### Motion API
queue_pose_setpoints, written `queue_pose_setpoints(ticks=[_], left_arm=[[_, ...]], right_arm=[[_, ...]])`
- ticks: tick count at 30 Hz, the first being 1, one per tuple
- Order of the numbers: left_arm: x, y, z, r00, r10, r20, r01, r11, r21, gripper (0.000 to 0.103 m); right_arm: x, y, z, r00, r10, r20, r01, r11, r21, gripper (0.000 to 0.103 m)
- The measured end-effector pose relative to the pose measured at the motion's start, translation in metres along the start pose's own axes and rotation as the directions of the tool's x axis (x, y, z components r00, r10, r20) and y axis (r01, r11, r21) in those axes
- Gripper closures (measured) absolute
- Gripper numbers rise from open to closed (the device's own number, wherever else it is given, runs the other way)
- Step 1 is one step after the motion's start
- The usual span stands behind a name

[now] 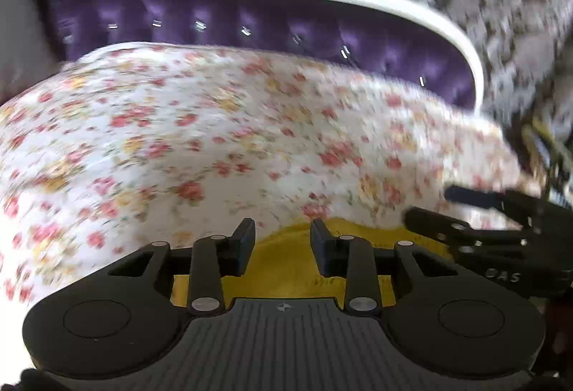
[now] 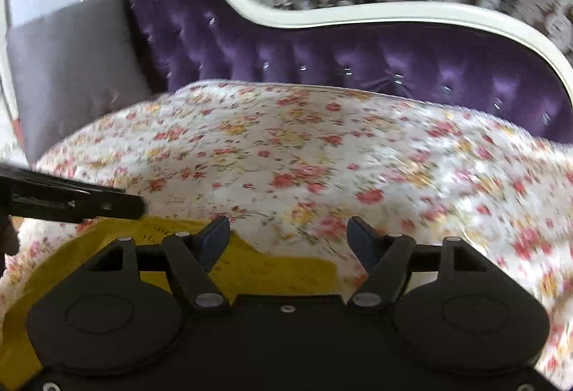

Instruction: Fold small clothes

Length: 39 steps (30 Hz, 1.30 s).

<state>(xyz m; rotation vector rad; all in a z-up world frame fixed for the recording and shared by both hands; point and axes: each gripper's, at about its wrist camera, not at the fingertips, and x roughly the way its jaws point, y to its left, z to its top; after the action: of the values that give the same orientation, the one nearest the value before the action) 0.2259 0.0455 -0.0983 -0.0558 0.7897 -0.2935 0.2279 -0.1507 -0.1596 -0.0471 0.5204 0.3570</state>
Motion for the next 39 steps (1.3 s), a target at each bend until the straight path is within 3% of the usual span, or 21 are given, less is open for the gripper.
queue_pose_setpoints(ticks=[4, 5, 7, 11, 13, 15, 21, 24, 26, 30, 34, 39], left_arm=[[0.039, -0.005, -0.003, 0.994, 0.06, -0.088, -0.054, 0.996, 0.068, 0.067], [0.042, -0.005, -0.005, 0.995, 0.058, -0.078, -0.051, 0.995, 0.082, 0.062], [0.039, -0.005, -0.004, 0.996, 0.049, -0.073, -0.042, 0.995, 0.091, 0.063], [-0.007, 0.004, -0.003, 1.0, 0.02, 0.009, -0.02, 1.0, 0.011, 0.062], [-0.034, 0.002, -0.01, 0.999, 0.017, 0.046, -0.017, 1.0, 0.003, 0.052], [-0.057, -0.003, -0.028, 0.998, 0.013, 0.067, -0.014, 1.0, 0.012, 0.037], [-0.074, -0.026, -0.088, 0.998, 0.064, -0.011, -0.063, 0.995, 0.076, 0.036], [-0.076, -0.027, -0.113, 0.997, 0.071, -0.04, -0.069, 0.997, 0.045, 0.027], [-0.085, -0.028, -0.12, 0.997, 0.079, -0.014, -0.079, 0.996, 0.032, 0.025], [-0.105, -0.03, -0.124, 0.998, 0.068, 0.012, -0.068, 0.997, -0.034, 0.009], [-0.129, -0.04, -0.127, 0.993, 0.094, 0.068, -0.089, 0.994, -0.067, 0.009], [-0.154, -0.056, -0.133, 0.991, 0.072, 0.111, -0.064, 0.995, -0.072, 0.009]], right_arm=[[0.026, 0.012, -0.004, 0.995, -0.001, -0.097, -0.005, 0.999, -0.054, 0.028], [0.032, 0.014, -0.009, 0.992, -0.007, -0.122, -0.001, 0.998, -0.065, 0.028], [0.032, 0.013, -0.012, 0.992, -0.001, -0.126, -0.005, 0.999, -0.049, 0.029], [-0.008, 0.006, -0.005, 1.0, -0.004, -0.015, 0.004, 1.0, -0.001, 0.028], [-0.027, 0.007, -0.006, 1.0, 0.007, 0.007, -0.007, 1.0, 0.006, 0.023], [-0.041, 0.009, -0.013, 1.0, 0.021, -0.002, -0.021, 1.0, 0.006, 0.02], [-0.055, 0.022, -0.055, 0.993, -0.01, -0.122, 0.006, 0.999, -0.031, 0.011], [-0.067, 0.02, -0.07, 0.991, 0.0, -0.134, 0.003, 1.0, 0.019, 0.001], [-0.078, 0.019, -0.075, 0.99, -0.001, -0.14, 0.006, 0.999, 0.036, 0.001], [-0.101, 0.021, -0.078, 0.993, -0.014, -0.118, 0.022, 0.998, 0.062, 0.001], [-0.131, 0.024, -0.074, 0.997, -0.032, -0.064, 0.039, 0.994, 0.103, 0.001], [-0.166, 0.034, -0.069, 0.997, -0.067, -0.024, 0.07, 0.988, 0.134, 0.001]])
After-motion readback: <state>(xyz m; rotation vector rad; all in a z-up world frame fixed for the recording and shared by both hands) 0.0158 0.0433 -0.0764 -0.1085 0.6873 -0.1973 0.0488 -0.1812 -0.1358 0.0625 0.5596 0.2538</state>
